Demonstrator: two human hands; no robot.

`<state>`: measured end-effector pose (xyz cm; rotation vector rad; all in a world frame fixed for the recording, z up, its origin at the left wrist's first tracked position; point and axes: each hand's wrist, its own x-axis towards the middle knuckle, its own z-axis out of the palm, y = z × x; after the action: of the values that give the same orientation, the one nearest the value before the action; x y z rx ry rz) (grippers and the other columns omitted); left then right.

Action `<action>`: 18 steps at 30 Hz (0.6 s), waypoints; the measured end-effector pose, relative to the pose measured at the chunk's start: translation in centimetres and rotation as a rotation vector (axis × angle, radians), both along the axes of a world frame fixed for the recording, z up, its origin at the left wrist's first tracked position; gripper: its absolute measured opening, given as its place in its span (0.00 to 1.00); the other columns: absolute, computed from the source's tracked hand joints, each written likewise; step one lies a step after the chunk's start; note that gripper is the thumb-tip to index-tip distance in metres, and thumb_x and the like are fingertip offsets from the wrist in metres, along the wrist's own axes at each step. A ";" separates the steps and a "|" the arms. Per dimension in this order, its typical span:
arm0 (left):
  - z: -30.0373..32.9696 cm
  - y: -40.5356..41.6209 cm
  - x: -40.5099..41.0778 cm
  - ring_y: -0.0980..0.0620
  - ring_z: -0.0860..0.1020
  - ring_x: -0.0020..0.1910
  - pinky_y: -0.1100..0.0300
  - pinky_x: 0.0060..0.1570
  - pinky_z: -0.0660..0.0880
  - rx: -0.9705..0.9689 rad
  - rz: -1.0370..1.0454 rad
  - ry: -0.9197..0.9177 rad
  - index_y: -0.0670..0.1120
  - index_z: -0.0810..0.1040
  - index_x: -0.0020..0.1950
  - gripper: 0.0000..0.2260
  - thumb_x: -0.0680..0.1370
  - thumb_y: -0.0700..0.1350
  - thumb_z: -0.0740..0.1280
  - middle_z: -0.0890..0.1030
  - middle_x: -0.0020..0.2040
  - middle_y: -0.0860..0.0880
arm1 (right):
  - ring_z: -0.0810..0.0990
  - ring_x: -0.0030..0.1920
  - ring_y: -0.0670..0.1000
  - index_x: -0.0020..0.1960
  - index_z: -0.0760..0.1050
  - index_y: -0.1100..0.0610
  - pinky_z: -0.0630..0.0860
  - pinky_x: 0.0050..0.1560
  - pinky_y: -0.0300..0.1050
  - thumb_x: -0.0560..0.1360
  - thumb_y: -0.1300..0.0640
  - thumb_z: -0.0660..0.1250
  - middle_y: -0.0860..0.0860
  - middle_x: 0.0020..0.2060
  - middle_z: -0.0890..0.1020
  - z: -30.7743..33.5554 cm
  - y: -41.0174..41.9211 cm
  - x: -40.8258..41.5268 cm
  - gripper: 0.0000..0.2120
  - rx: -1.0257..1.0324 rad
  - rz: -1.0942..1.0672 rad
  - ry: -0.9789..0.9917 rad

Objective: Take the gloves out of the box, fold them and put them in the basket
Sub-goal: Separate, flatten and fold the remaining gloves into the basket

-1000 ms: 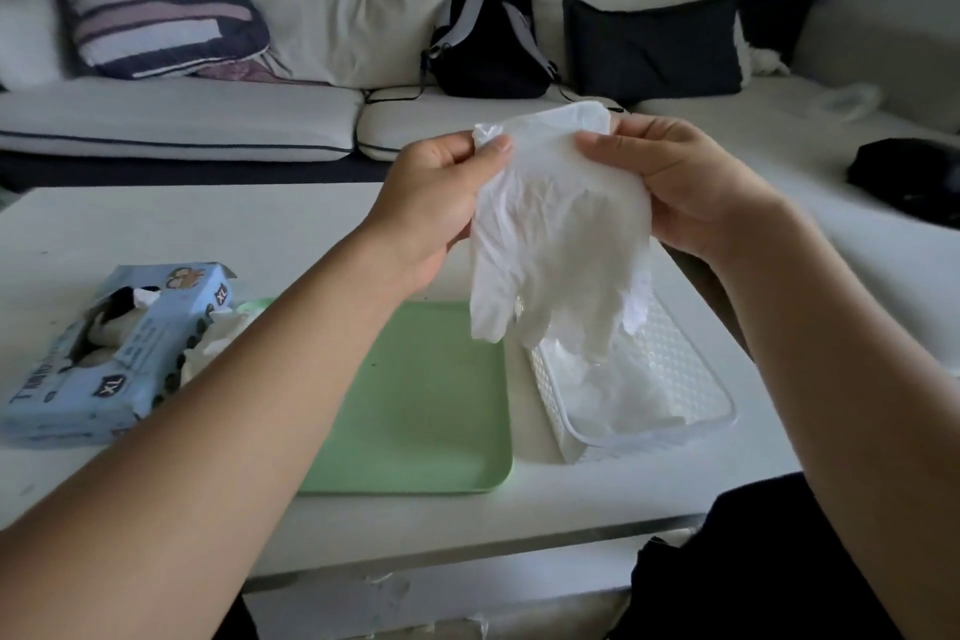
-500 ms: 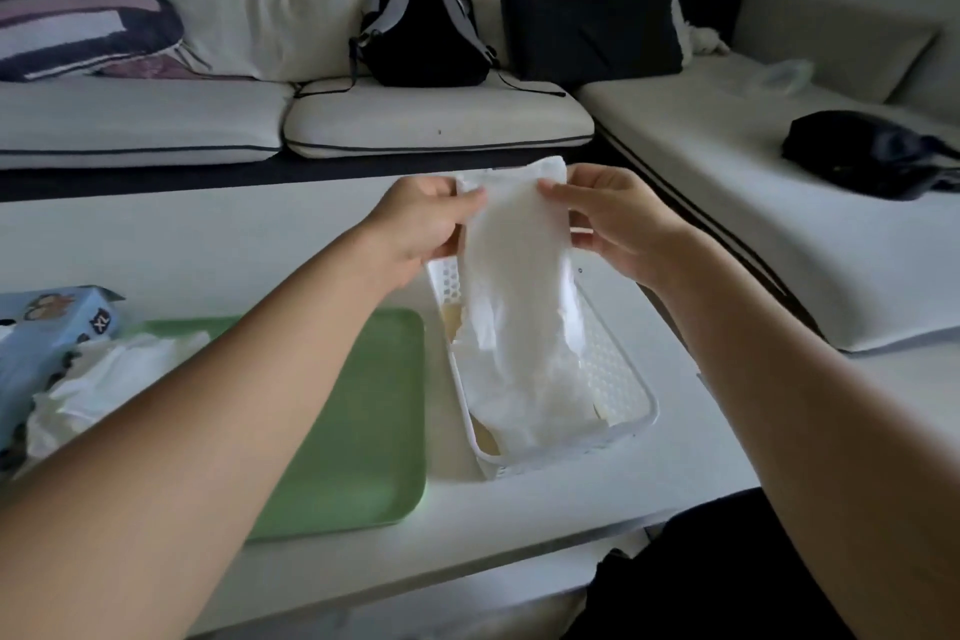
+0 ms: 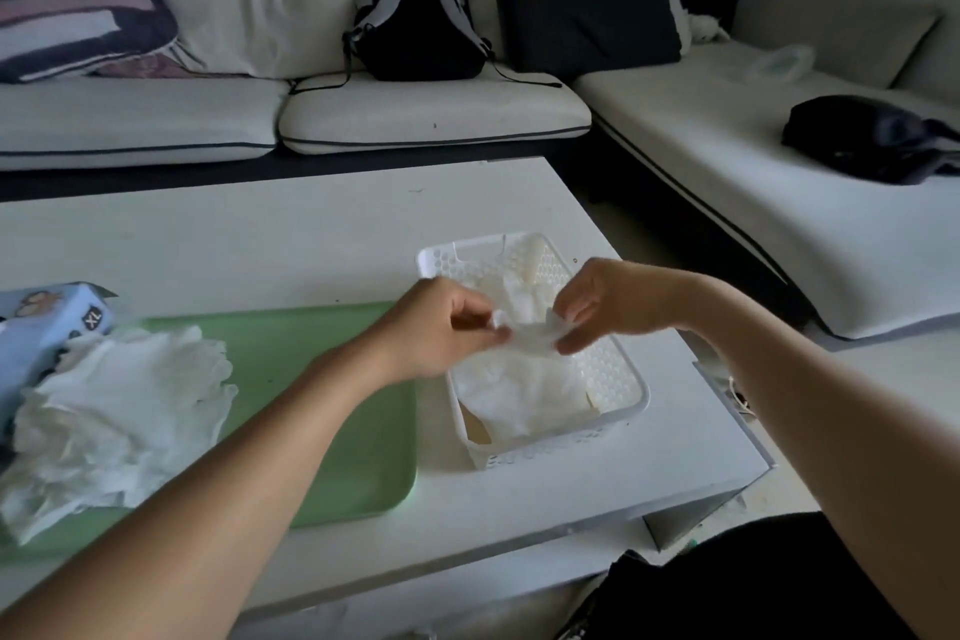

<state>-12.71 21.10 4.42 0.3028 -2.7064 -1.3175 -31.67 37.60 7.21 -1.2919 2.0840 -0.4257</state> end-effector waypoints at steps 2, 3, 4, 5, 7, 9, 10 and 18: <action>-0.4 0.9 0.5 0.59 0.75 0.33 0.63 0.39 0.72 -0.078 -0.068 -0.093 0.45 0.86 0.43 0.06 0.77 0.46 0.74 0.82 0.35 0.49 | 0.84 0.52 0.40 0.48 0.85 0.49 0.75 0.64 0.44 0.70 0.55 0.79 0.39 0.46 0.86 -0.2 0.1 0.8 0.08 0.063 0.072 0.020; -0.4 1.3 0.6 0.59 0.78 0.35 0.63 0.40 0.75 -0.125 -0.092 -0.143 0.49 0.87 0.43 0.04 0.77 0.46 0.74 0.84 0.36 0.54 | 0.84 0.51 0.40 0.48 0.85 0.48 0.75 0.64 0.44 0.70 0.56 0.79 0.39 0.45 0.86 -0.3 0.2 1.2 0.08 0.080 0.092 0.030; -0.3 1.6 0.7 0.58 0.81 0.37 0.61 0.42 0.78 -0.192 -0.119 -0.194 0.51 0.87 0.44 0.03 0.77 0.46 0.74 0.84 0.38 0.56 | 0.83 0.50 0.39 0.48 0.84 0.47 0.75 0.62 0.42 0.71 0.56 0.79 0.38 0.44 0.86 -0.3 0.2 1.6 0.08 0.106 0.115 0.050; -0.2 1.8 0.7 0.55 0.82 0.40 0.57 0.44 0.79 -0.276 -0.154 -0.241 0.50 0.86 0.45 0.03 0.77 0.47 0.73 0.84 0.38 0.56 | 0.83 0.49 0.36 0.48 0.83 0.45 0.75 0.60 0.39 0.71 0.55 0.79 0.36 0.43 0.85 -0.3 0.2 2.1 0.08 0.141 0.145 0.068; 0.0 2.5 0.4 0.48 0.77 0.35 0.53 0.36 0.76 -0.442 -0.231 -0.332 0.46 0.80 0.40 0.05 0.75 0.45 0.69 0.80 0.35 0.51 | 0.80 0.46 0.32 0.48 0.82 0.43 0.72 0.56 0.35 0.72 0.50 0.77 0.33 0.41 0.83 -0.1 0.1 2.8 0.07 0.217 0.195 0.106; 0.2 3.6 0.2 0.48 0.66 0.31 0.55 0.31 0.64 -0.533 -0.274 -0.430 0.46 0.72 0.36 0.07 0.74 0.41 0.65 0.70 0.31 0.50 | 0.81 0.47 0.33 0.53 0.82 0.44 0.73 0.57 0.38 0.73 0.41 0.74 0.36 0.43 0.85 0.1 -0.1 3.5 0.12 0.283 0.210 0.152; 0.2 4.2 0.0 0.50 0.67 0.31 0.57 0.32 0.63 -0.552 -0.290 -0.476 0.48 0.76 0.39 0.07 0.76 0.40 0.64 0.70 0.33 0.52 | 0.82 0.48 0.35 0.56 0.81 0.44 0.72 0.60 0.40 0.73 0.36 0.70 0.38 0.44 0.86 0.2 -0.2 3.8 0.16 0.315 0.192 0.152; 0.4 6.2 -1.3 0.50 0.74 0.47 0.58 0.47 0.72 -0.595 -0.423 -0.716 0.50 0.79 0.64 0.20 0.79 0.34 0.56 0.79 0.58 0.52 | 0.84 0.52 0.42 0.51 0.85 0.55 0.68 0.60 0.43 0.84 0.42 0.56 0.46 0.44 0.87 -0.1 -1.6 4.5 0.23 0.522 0.175 0.088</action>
<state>-14.05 27.27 4.81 0.1550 -3.7567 -0.4079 -27.21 36.00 7.16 -1.1699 1.9496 0.2450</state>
